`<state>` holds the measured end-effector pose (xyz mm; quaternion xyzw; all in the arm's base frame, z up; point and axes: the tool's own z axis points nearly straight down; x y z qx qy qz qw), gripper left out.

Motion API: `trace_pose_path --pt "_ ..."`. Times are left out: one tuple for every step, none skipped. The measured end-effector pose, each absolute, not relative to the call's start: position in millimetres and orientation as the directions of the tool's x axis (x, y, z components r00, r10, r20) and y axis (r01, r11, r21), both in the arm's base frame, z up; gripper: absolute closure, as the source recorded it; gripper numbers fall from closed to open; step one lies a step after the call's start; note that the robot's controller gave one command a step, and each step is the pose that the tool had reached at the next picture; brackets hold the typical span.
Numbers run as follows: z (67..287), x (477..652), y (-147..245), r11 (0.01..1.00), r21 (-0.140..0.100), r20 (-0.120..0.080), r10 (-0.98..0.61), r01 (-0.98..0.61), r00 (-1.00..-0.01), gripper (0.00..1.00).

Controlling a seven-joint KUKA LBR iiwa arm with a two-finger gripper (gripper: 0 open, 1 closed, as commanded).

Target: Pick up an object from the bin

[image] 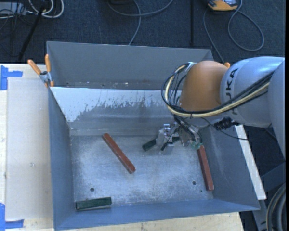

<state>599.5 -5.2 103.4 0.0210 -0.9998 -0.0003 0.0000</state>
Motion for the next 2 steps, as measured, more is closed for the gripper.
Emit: trace_pose_path --pt "103.4 599.5 -5.3 0.999 0.0 0.0 -0.043 -0.043 -0.999 0.0" --pt "103.4 599.5 -5.4 0.999 0.0 0.0 -0.043 -0.043 -0.999 1.0"
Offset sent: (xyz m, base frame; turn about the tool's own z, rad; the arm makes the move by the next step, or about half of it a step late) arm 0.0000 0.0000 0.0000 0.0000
